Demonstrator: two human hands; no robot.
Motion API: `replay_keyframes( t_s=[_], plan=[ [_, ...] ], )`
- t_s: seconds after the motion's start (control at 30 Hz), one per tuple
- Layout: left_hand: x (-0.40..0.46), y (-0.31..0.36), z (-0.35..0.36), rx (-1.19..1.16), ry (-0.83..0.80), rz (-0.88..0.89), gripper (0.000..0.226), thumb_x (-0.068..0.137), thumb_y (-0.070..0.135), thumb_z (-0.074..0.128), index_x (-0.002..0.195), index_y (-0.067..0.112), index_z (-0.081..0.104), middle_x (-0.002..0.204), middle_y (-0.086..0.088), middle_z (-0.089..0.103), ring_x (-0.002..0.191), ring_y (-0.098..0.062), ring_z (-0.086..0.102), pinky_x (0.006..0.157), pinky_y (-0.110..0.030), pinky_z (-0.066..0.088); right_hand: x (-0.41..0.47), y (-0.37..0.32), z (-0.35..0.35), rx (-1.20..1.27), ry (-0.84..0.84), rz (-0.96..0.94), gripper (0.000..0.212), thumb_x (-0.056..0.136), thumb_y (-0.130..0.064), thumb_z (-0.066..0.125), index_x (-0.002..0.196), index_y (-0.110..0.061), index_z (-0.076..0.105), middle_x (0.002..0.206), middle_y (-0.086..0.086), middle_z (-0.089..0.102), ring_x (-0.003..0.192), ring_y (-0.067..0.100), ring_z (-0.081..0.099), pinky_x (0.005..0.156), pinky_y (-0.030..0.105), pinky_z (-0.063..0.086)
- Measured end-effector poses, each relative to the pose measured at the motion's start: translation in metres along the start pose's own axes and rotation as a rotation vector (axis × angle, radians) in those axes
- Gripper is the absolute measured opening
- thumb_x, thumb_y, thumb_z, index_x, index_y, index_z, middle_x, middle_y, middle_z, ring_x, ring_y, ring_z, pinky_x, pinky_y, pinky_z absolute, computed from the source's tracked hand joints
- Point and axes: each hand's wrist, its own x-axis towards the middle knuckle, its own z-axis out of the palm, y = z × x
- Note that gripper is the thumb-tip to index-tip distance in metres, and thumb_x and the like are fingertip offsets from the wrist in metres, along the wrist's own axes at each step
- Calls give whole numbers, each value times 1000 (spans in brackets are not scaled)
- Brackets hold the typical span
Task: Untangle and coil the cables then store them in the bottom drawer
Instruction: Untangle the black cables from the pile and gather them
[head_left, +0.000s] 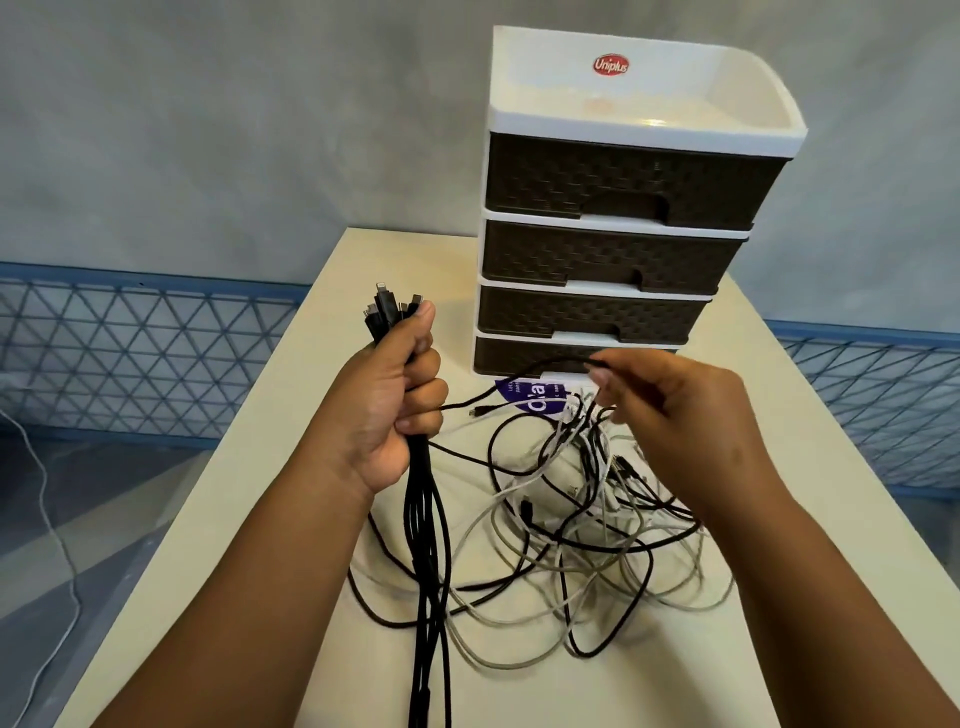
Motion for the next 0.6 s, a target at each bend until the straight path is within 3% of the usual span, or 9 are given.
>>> replay_keyframes(
  t_s=[0.1, 0.2, 0.23, 0.3, 0.37, 0.43, 0.53, 0.6],
  plan=[
    [-1, 0, 1, 0, -5, -5, 38, 92, 41, 56, 61, 25, 42, 47, 10, 22, 35, -2, 17, 31, -14, 15, 14, -11, -8, -35, 67, -95, 21, 94, -31, 58, 110, -26, 71, 90, -5, 61, 79, 6, 55, 67, 23, 47],
    [-1, 0, 2, 11, -5, -4, 37, 91, 42, 57, 62, 26, 42, 47, 10, 22, 36, -2, 17, 31, -14, 15, 33, -23, -20, -4, 28, -125, 16, 98, -29, 54, 107, -25, 67, 92, -4, 63, 83, 8, 58, 72, 32, 52],
    [-1, 0, 2, 15, -5, -4, 37, 91, 42, 57, 62, 26, 42, 48, 10, 22, 36, -2, 17, 31, -14, 15, 38, -28, -23, 12, -9, -122, 14, 98, -29, 53, 106, -27, 65, 87, -5, 65, 80, 8, 62, 73, 35, 54],
    [-2, 0, 3, 25, -10, -7, 36, 91, 42, 57, 63, 25, 43, 48, 10, 22, 36, -2, 16, 32, -14, 14, 46, -37, -28, 69, -107, -77, 11, 98, -31, 53, 102, -31, 64, 75, -10, 65, 69, 5, 64, 65, 26, 54],
    [-4, 0, 5, 42, -15, -20, 33, 90, 43, 57, 65, 25, 45, 48, 11, 22, 36, -2, 16, 33, -15, 12, 52, -45, -29, 74, -158, -61, 11, 98, -31, 55, 102, -33, 65, 65, -18, 59, 57, 3, 56, 55, 16, 43],
    [-6, -2, 6, 55, -14, -34, 30, 90, 42, 58, 69, 23, 48, 48, 11, 23, 36, -2, 17, 33, -15, 11, 55, -50, -25, 126, -178, -1, 19, 99, -27, 52, 112, -35, 64, 65, -20, 56, 54, 2, 50, 55, 13, 38],
    [-8, -3, 5, 59, -4, -30, 26, 91, 39, 58, 73, 21, 53, 48, 11, 24, 36, -1, 18, 32, -15, 14, 53, -57, -19, 612, -216, 260, 30, 102, -11, 45, 125, -27, 56, 66, 1, 47, 51, 12, 42, 53, 25, 45],
    [-10, -2, 4, 57, -2, -23, 24, 92, 37, 58, 75, 20, 54, 49, 11, 23, 36, -1, 18, 31, -14, 15, 51, -63, -15, 1014, -257, 402, 24, 101, -4, 41, 117, -12, 56, 64, 4, 47, 51, 16, 50, 56, 29, 52]
  ],
)
